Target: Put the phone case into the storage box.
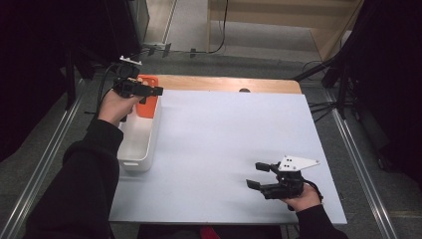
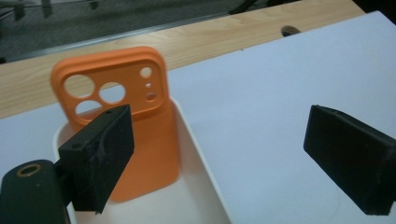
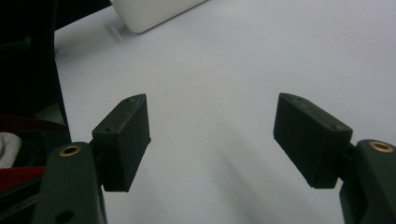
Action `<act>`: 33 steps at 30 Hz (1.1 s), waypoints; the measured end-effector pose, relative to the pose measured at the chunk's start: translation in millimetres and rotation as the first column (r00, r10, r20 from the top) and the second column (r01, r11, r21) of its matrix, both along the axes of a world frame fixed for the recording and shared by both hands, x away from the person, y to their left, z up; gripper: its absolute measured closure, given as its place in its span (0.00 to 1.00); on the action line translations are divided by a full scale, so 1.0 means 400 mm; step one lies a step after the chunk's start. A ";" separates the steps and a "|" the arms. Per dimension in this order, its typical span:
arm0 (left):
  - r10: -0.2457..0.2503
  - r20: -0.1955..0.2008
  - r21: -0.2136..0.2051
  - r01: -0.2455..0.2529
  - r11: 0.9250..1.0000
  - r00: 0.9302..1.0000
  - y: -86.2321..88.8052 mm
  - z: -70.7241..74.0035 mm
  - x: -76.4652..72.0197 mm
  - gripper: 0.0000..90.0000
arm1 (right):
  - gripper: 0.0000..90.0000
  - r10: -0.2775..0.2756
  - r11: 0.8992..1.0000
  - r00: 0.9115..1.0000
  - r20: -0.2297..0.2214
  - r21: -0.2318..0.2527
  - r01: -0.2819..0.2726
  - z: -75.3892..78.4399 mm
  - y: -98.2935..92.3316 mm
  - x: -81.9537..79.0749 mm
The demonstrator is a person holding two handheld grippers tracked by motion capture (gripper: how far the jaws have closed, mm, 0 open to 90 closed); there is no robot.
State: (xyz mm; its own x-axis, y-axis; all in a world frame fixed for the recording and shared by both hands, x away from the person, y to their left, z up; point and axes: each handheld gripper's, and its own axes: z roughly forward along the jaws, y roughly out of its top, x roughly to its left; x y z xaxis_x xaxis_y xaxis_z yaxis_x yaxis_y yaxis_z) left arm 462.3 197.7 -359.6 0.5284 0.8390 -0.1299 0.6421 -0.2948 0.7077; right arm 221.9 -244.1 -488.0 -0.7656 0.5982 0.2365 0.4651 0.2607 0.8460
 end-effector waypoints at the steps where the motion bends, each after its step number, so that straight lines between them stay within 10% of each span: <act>1: -0.023 0.010 0.007 0.023 1.000 1.000 -0.002 0.000 -0.005 0.10 | 0.29 0.001 1.000 1.000 0.000 -0.001 -0.001 0.000 0.000 0.000; 33: -0.214 0.072 -0.022 0.216 0.976 0.974 -0.047 -0.041 -0.119 0.10 | 0.29 0.020 1.000 1.000 -0.011 -0.002 -0.020 -0.003 0.006 -0.001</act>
